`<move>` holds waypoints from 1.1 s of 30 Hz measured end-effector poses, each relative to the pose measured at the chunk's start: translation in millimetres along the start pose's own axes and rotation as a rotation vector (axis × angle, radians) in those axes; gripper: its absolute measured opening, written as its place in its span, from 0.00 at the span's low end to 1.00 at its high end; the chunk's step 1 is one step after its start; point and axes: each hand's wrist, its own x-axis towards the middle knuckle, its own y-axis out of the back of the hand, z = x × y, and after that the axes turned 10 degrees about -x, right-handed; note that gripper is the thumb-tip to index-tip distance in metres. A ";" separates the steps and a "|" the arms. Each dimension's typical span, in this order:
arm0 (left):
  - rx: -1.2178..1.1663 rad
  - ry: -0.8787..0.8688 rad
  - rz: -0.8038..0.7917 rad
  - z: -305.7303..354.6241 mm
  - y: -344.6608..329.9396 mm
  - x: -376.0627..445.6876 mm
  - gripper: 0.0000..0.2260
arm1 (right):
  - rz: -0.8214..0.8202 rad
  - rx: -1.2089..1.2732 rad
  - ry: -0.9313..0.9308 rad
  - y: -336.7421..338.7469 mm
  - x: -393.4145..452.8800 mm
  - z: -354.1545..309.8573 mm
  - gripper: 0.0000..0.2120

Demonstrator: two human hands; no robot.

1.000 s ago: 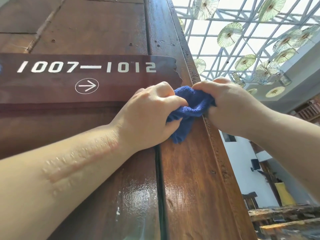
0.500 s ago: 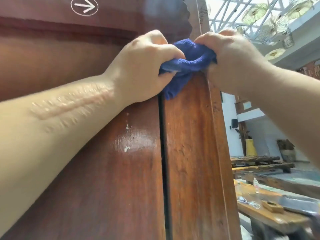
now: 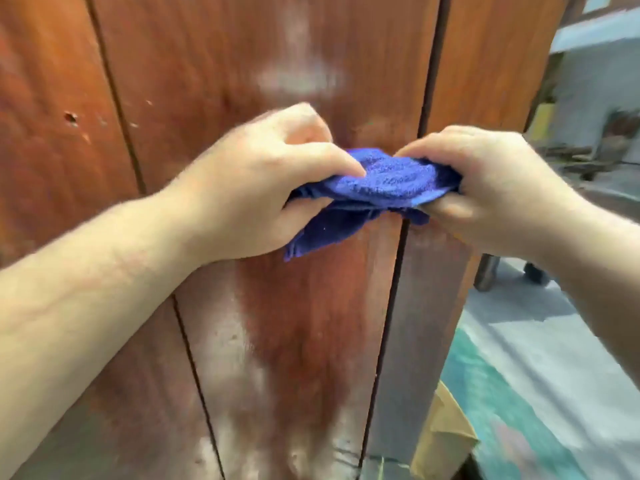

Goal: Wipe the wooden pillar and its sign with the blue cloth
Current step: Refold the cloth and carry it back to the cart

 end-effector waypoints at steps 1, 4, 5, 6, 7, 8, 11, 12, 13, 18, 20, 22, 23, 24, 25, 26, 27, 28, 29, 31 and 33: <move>-0.045 0.061 -0.032 2.9 -6.8 -26.4 0.14 | -0.067 0.049 0.004 -16.4 -8.3 -14.4 0.18; -0.150 0.245 -0.079 14.1 -21.7 -100.1 0.14 | -0.211 0.186 0.019 -60.7 -28.1 -53.5 0.18; -0.165 0.326 -0.085 21.5 -22.0 -129.2 0.14 | -0.269 0.235 0.049 -77.9 -33.1 -71.8 0.18; -0.181 0.384 -0.089 26.2 -24.3 -148.7 0.14 | -0.316 0.271 0.059 -89.0 -37.5 -83.9 0.16; -0.201 0.453 -0.096 33.3 -24.6 -170.1 0.14 | -0.363 0.307 0.078 -100.9 -40.8 -98.1 0.14; -0.209 0.527 -0.105 42.0 -23.9 -193.6 0.14 | -0.400 0.339 0.110 -116.7 -44.0 -114.0 0.13; -0.209 0.747 -0.149 68.9 -22.8 -265.8 0.15 | -0.558 0.414 0.226 -163.2 -56.4 -168.7 0.12; -0.210 0.814 -0.157 76.6 -24.0 -285.6 0.15 | -0.588 0.427 0.262 -176.4 -60.2 -181.6 0.13; -0.213 0.890 -0.163 85.1 -23.7 -305.7 0.15 | -0.615 0.446 0.302 -189.7 -62.9 -196.7 0.13; -0.146 1.258 -0.111 136.4 -4.9 -384.8 0.16 | -0.755 0.572 0.521 -229.4 -67.1 -285.8 0.03; -0.083 1.383 -0.073 157.3 10.6 -406.8 0.16 | -0.801 0.619 0.601 -237.4 -65.5 -325.0 0.05; 0.008 1.495 -0.029 183.8 30.3 -428.1 0.18 | -0.828 0.663 0.708 -240.9 -63.8 -371.1 0.06; 0.036 1.526 -0.011 190.4 36.6 -434.4 0.18 | -0.824 0.674 0.745 -240.1 -60.9 -385.7 0.06; 0.090 1.590 0.022 211.0 50.6 -446.1 0.18 | -0.818 0.697 0.834 -237.3 -62.1 -415.2 0.06; 0.133 1.617 0.045 218.1 57.6 -450.2 0.18 | -0.800 0.693 0.892 -233.2 -58.5 -428.1 0.06; 0.195 1.647 0.076 231.3 70.1 -458.2 0.17 | -0.784 0.705 0.960 -226.0 -56.0 -450.4 0.06; 0.266 1.675 0.095 243.4 84.2 -465.2 0.16 | -0.774 0.714 1.017 -218.8 -53.4 -473.1 0.06; 0.330 1.690 0.112 255.3 99.2 -473.7 0.16 | -0.749 0.737 1.061 -210.5 -50.9 -497.4 0.06; 0.356 1.696 0.132 260.5 108.1 -478.0 0.16 | -0.735 0.748 1.081 -202.9 -47.8 -511.2 0.05; 0.409 1.750 0.183 283.7 137.9 -494.6 0.16 | -0.750 0.797 1.125 -187.3 -51.5 -561.0 0.04; 0.427 1.789 0.232 303.5 158.3 -510.7 0.15 | -0.786 0.812 1.151 -175.7 -58.0 -598.2 0.05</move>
